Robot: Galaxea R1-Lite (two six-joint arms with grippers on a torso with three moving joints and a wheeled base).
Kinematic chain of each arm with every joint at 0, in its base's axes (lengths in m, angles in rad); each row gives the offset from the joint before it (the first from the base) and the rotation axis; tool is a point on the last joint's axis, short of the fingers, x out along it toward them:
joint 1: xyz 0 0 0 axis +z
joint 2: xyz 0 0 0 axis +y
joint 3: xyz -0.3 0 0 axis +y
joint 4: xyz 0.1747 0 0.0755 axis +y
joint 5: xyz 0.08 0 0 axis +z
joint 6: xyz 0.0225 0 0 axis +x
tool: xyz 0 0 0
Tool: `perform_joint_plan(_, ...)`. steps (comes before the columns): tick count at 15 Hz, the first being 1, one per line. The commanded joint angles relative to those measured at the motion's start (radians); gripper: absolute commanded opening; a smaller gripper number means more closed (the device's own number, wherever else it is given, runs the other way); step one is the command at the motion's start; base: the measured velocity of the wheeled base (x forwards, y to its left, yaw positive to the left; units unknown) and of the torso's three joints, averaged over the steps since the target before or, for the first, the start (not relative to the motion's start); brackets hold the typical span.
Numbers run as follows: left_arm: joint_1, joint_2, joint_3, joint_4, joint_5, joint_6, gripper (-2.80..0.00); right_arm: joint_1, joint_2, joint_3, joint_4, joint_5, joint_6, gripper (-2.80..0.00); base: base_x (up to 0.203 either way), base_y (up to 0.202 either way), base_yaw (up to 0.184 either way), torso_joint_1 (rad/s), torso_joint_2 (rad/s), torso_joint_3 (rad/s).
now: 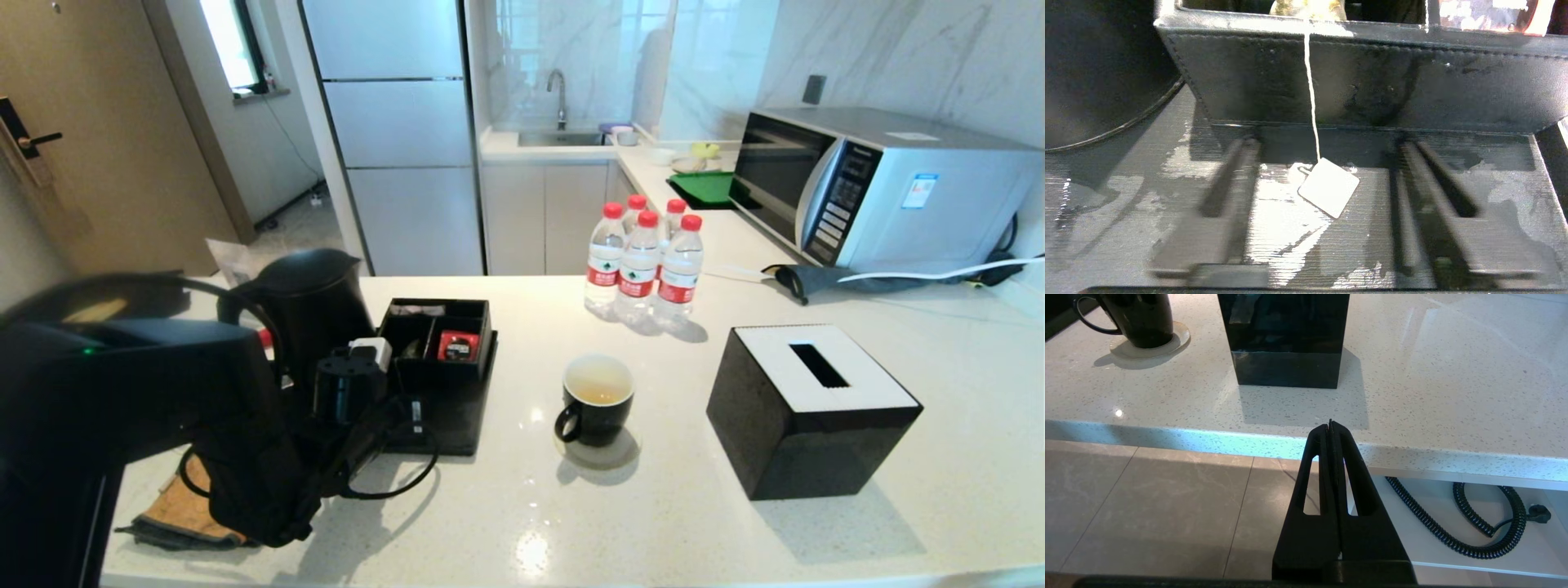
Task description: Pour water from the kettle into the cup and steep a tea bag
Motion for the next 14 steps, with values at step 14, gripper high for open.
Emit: perform_joint_plan(14,0.004,0.009,0.027,-0.039,-0.022,-0.001,-2.80,0.000,0.001,0.000,0.001,0.001,-0.001,-2.80,0.000,0.000,0.000,0.000,0.00,0.000)
